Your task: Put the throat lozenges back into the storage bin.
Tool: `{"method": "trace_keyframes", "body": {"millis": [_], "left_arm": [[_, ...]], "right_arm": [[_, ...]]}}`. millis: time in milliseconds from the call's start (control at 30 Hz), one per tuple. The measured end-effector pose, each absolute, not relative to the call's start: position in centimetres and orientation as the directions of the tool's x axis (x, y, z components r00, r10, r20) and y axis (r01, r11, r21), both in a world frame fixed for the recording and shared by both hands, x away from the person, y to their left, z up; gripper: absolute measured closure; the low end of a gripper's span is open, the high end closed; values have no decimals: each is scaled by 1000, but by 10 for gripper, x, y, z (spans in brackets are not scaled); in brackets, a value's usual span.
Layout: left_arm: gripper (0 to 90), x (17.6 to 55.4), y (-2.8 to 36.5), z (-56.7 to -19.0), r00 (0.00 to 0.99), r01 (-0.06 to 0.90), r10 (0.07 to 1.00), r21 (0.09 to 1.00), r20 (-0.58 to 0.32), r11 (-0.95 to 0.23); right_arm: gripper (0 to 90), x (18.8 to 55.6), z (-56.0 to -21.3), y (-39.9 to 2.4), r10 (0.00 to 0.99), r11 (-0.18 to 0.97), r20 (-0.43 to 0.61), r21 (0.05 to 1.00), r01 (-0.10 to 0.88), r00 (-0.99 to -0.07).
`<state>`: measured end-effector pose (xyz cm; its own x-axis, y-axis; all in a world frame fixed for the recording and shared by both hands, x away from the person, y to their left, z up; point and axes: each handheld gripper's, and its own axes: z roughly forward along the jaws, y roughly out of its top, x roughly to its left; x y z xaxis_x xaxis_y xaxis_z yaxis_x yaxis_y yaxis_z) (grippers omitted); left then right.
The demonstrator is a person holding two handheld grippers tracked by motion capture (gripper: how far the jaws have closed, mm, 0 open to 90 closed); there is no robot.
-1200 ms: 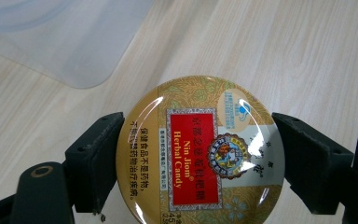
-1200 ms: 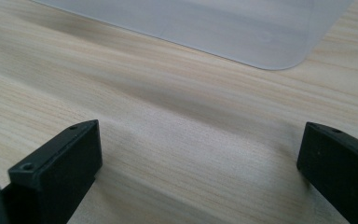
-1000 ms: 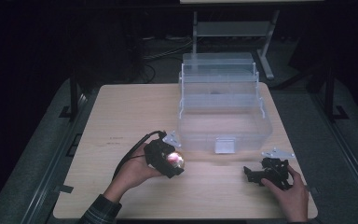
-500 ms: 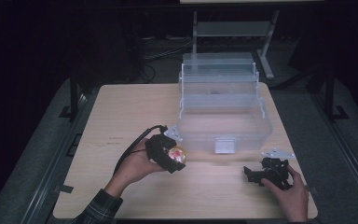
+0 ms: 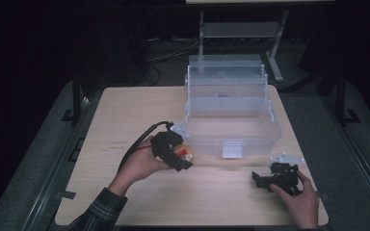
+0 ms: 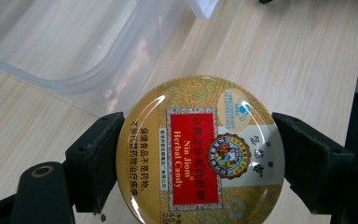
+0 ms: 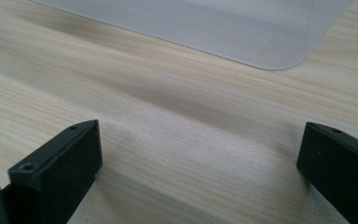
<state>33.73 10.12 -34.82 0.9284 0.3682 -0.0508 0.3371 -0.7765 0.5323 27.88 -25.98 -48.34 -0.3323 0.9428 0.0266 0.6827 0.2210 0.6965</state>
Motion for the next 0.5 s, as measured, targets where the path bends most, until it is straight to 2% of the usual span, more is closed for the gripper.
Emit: {"method": "trace_keyframes", "body": {"millis": [500], "left_arm": [[198, 354, 97, -333, 921, 349, 387, 547, -48, -761]], "right_arm": [[0, 279, -483, -260, 942, 221, 27, 696, 683, -333]]}}
